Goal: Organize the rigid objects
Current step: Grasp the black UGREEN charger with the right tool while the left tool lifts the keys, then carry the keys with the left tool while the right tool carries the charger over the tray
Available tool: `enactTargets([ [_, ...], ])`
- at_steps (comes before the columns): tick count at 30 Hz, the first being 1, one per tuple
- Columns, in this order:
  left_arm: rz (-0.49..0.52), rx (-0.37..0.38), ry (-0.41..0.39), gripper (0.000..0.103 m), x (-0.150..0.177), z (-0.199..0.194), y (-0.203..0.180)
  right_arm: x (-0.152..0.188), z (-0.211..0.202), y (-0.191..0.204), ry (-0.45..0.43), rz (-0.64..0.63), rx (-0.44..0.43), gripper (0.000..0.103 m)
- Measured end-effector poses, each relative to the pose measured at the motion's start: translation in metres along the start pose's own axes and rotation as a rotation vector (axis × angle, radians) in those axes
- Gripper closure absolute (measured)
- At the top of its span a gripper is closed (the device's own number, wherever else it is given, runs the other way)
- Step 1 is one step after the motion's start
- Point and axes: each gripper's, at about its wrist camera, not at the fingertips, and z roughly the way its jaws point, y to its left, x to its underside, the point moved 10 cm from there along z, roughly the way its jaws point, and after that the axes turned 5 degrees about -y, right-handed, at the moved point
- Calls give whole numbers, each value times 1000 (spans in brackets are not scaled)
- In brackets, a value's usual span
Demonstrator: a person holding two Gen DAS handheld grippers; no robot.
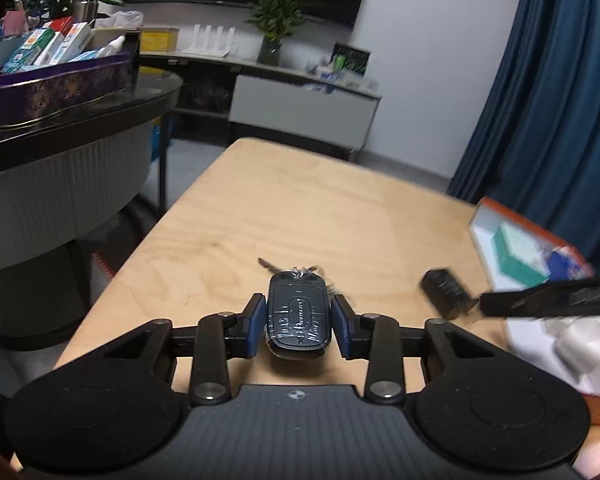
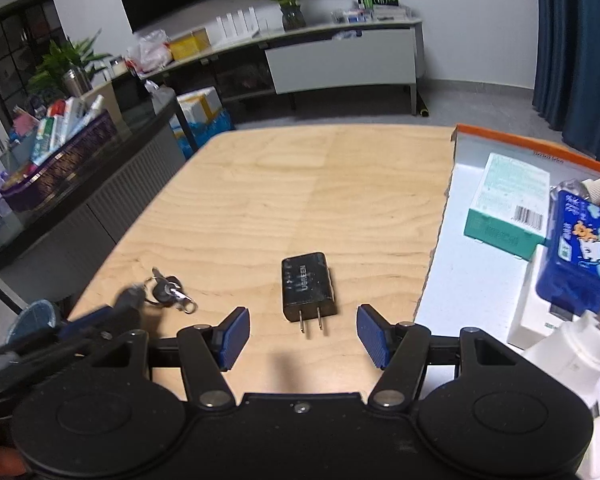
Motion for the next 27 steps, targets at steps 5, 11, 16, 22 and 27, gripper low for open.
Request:
enactTargets([
  [5,-60,79,-42,67,-10,-7,-8,-3,24,-4,32,0,48,29],
  [11,-70,109,-74,67,-19,-12,-14,-8,56,2,67,-60,85,31],
  [16,-58,122,-100,67,-26,-15,-20,-12,66,7,78,-122,109,59],
  [22,-47,132,-132,67,-37,-26,-29,-22,40,8,1,-107,106,60],
  [27,-6,144,-155,67,-45,-34,-44,-35,-2,5,-79,-103,87,60],
])
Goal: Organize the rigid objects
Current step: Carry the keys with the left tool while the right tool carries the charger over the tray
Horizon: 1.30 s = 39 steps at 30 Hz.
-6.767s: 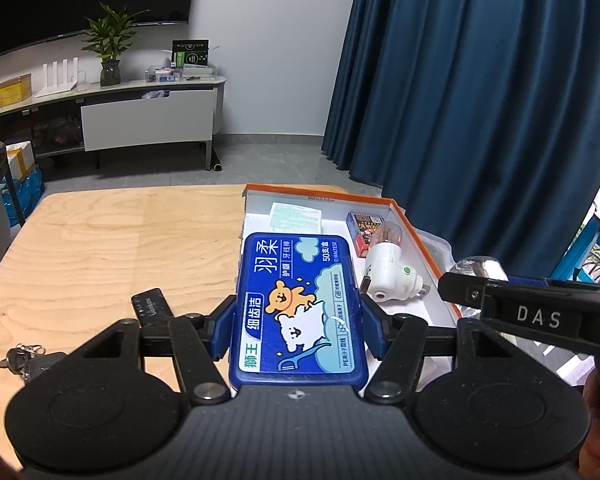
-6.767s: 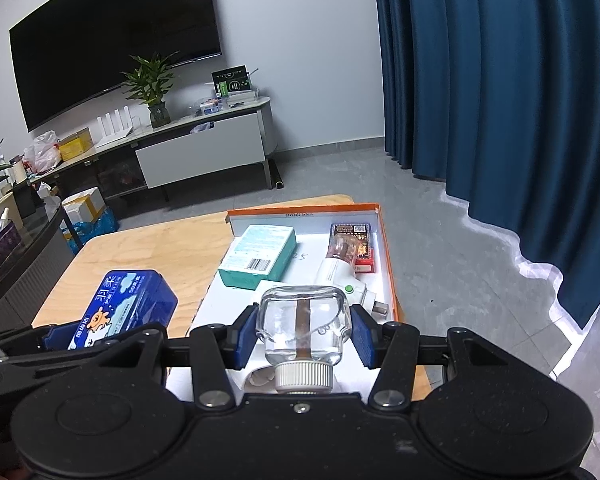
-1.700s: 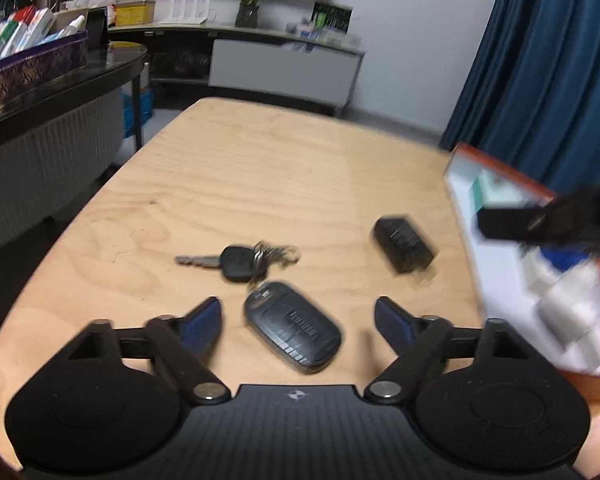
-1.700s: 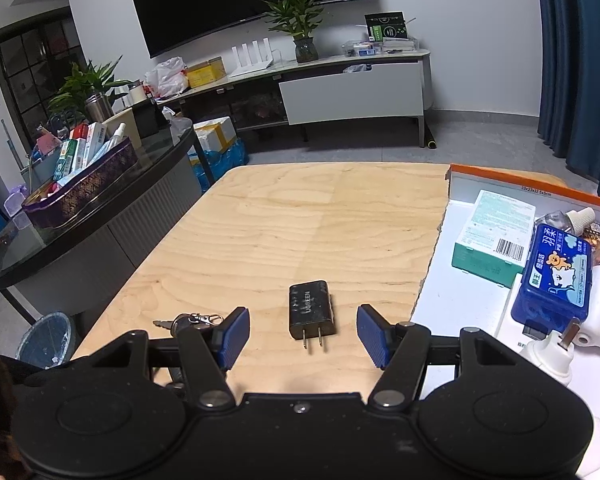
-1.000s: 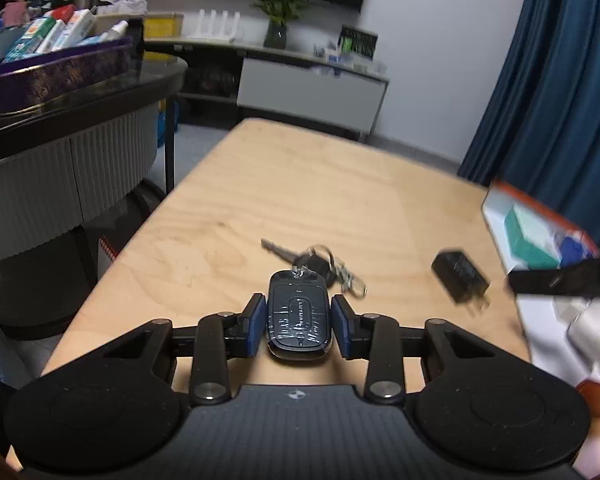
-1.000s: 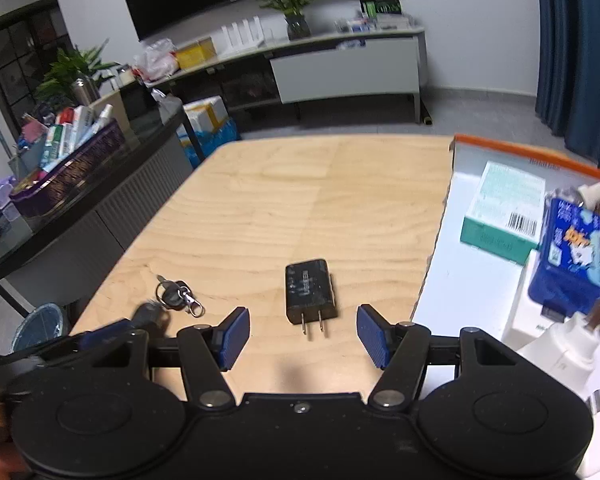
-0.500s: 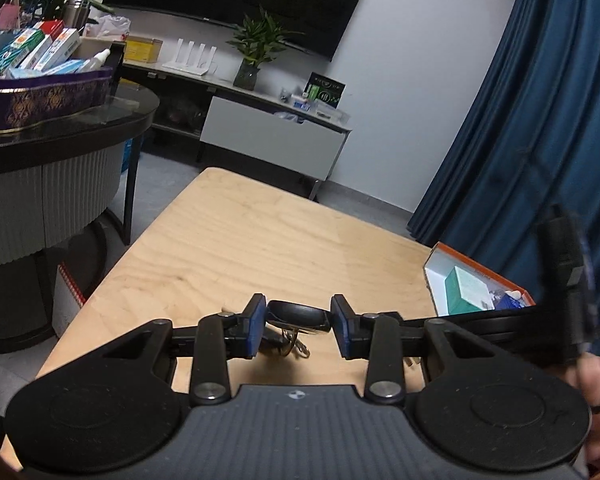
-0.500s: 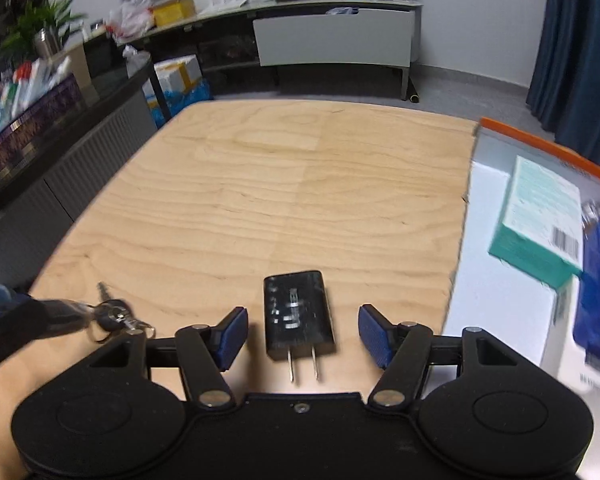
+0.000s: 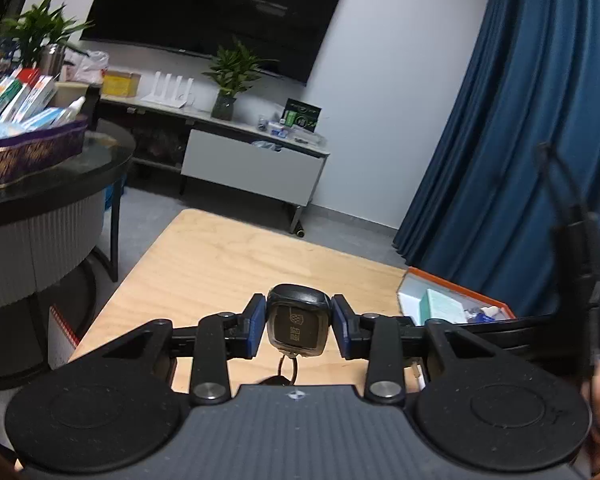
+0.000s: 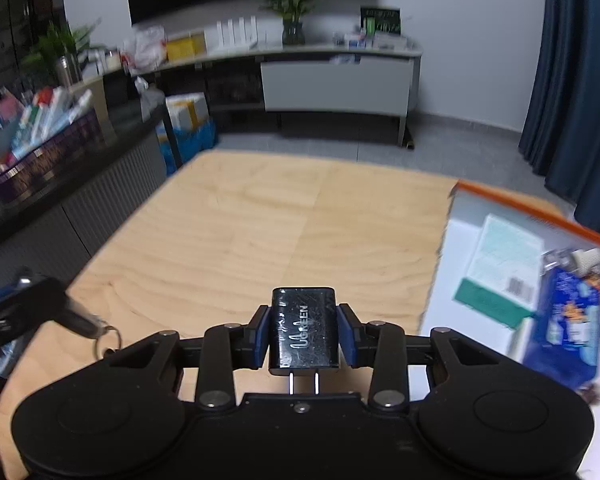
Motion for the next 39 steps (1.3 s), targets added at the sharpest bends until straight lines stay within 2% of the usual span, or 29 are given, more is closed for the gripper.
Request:
enactTargets([
  [10,96,89,-12,67,-13,-14,-64,-24,-98,-41,-166,87,28,60],
  [20,181,193,-5,67,-16,-20,-154,-24,-186,-108,-301,154,175,60],
  [29,193,286,37,67,0,-25,-201,-3,-226,-149,-334,227,234,60],
  [39,212,285,50,67,11,-24,-214,9,-236,-162,-331,263,230,60],
])
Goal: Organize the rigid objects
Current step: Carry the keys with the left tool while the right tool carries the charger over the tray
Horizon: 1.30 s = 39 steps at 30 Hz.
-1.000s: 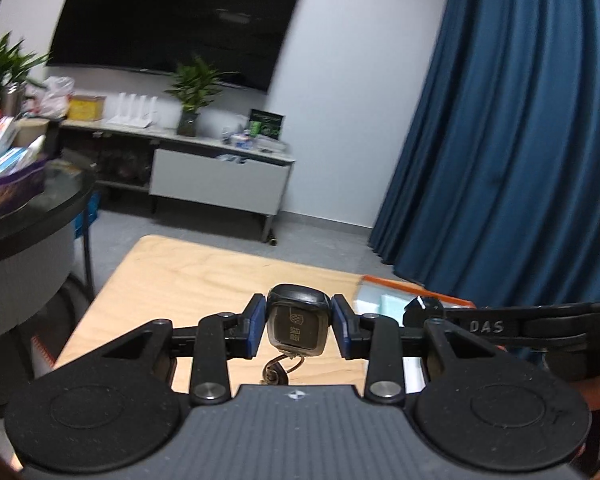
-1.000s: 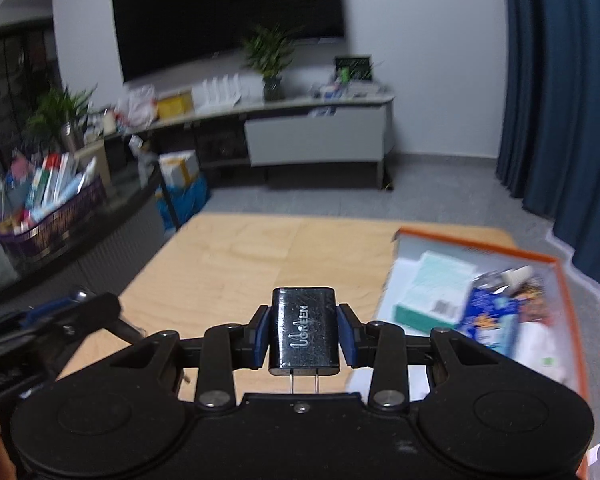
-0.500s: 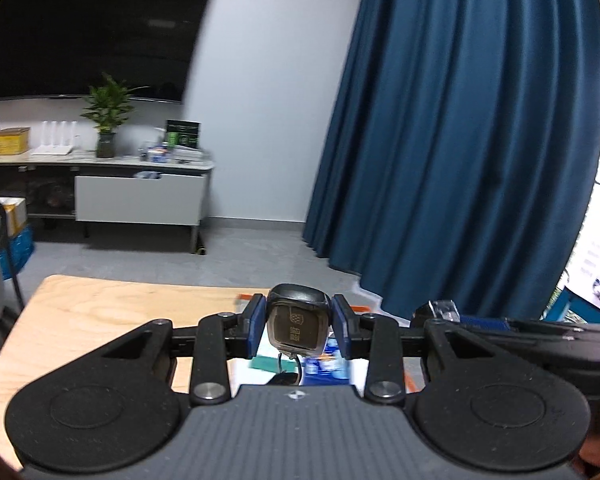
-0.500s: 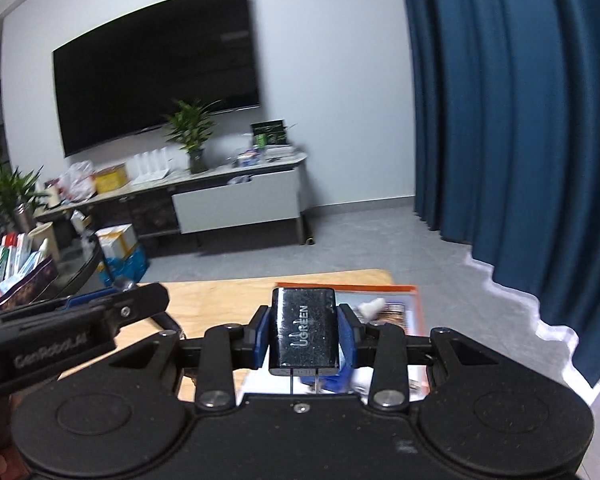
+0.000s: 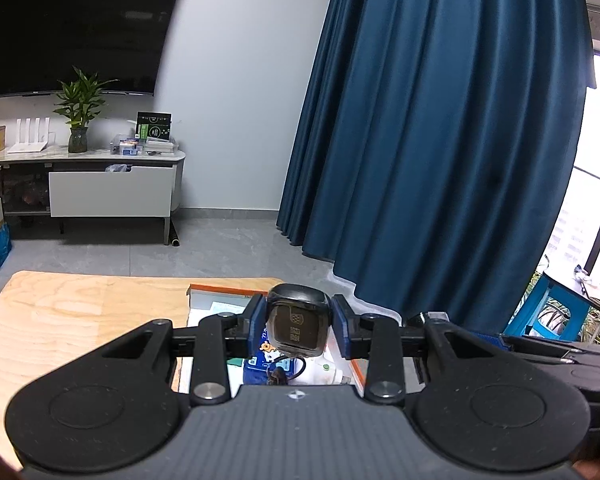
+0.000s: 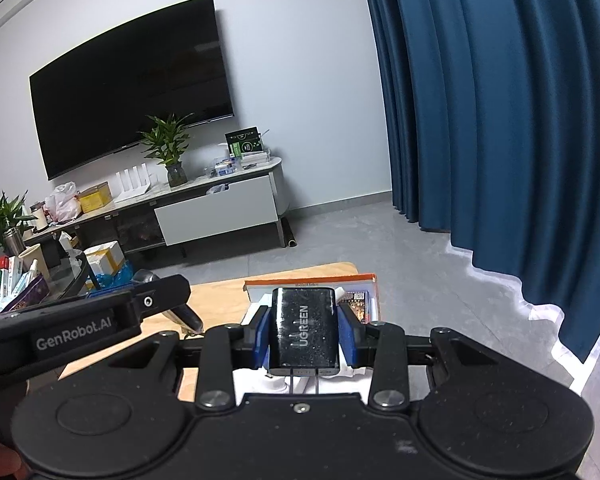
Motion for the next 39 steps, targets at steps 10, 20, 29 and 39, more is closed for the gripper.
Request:
enactTargets([
  [10,4,-13,13,67,-5,1,-2,0,7,-1,15,5,-1,60],
  [20,18,-14,6,67,-4,-2,-5,-1,6,-3,17,1,0,60],
  [29,24,-16,10,67,-3,0,-4,1,9,-3,20,-2,3,60],
  [39,22,-15,25,67,0,2,1,7,19,-7,34,-3,8,60],
])
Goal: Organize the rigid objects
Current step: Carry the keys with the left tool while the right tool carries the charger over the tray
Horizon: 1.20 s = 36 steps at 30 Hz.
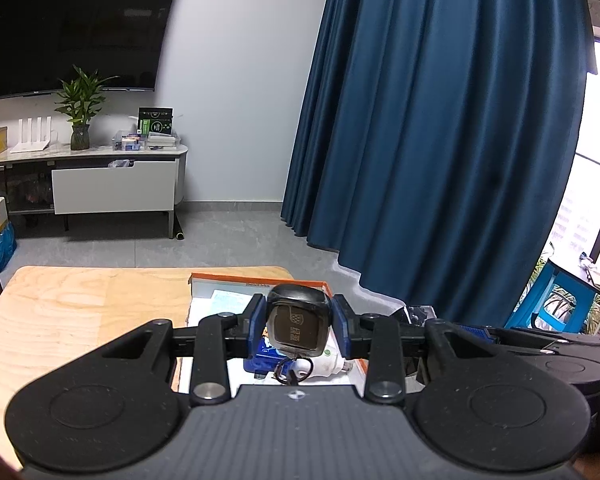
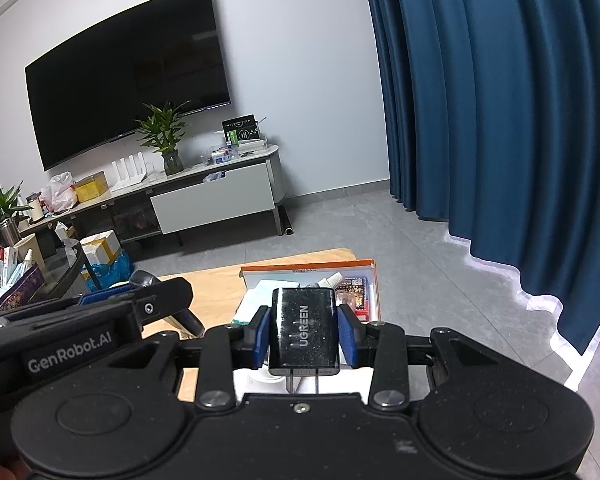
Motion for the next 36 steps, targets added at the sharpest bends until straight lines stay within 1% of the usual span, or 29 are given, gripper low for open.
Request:
enactTargets([
  [25,-28,-4,59,67,13,19,10,12,27,-8,68,17,9,60],
  [31,-34,-3,85,67,20,25,12,19,33,-11,89,20,13,60],
  [36,-42,-4,123,67,32,32,18,27,45,-13,117,19,12,60],
])
